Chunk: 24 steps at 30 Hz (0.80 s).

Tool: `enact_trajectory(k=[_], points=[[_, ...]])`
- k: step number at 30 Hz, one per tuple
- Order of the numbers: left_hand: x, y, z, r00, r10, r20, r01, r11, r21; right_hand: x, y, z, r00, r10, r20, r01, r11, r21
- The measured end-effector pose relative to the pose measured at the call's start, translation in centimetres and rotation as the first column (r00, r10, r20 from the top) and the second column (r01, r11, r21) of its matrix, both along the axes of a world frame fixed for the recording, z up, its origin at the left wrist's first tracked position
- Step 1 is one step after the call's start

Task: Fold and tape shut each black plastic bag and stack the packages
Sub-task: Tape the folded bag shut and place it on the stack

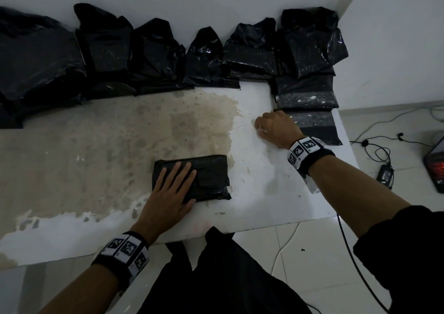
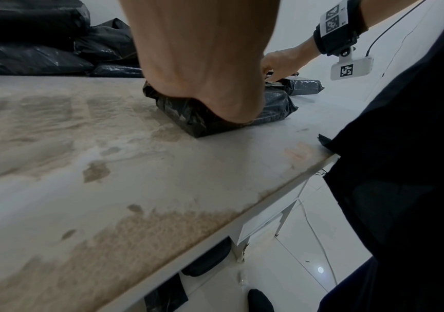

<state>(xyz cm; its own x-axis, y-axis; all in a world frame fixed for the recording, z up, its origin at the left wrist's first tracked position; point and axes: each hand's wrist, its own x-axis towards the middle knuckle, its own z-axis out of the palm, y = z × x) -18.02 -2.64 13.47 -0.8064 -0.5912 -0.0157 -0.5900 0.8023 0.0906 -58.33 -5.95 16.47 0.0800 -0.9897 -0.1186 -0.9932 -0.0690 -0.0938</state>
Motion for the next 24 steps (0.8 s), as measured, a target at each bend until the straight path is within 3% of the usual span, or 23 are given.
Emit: enact_trajectory(k=[5,15,19,24], points=[[0.1,-0.1,0.0,1.0,0.001,0.005,-0.001,1.0,0.003,0.5,0.0,0.1,1.0,-0.007,-0.002,0.007,0.998,-0.063],[0.1,-0.1,-0.1,1.0,0.003,-0.002,-0.003,1.0,0.01,0.7,0.0,1.1,0.996,-0.083,0.022,0.08,0.989,0.126],[0.1,0.0,0.0,1.0,0.003,-0.01,-0.003,1.0,0.008,0.9,-0.2,1.5,0.997,-0.062,-0.046,0.067,0.991,0.116],[0.1,0.0,-0.1,1.0,0.004,-0.012,-0.004,1.0,0.01,1.0,0.1,2.7,0.998,-0.062,-0.002,0.061,0.986,0.155]])
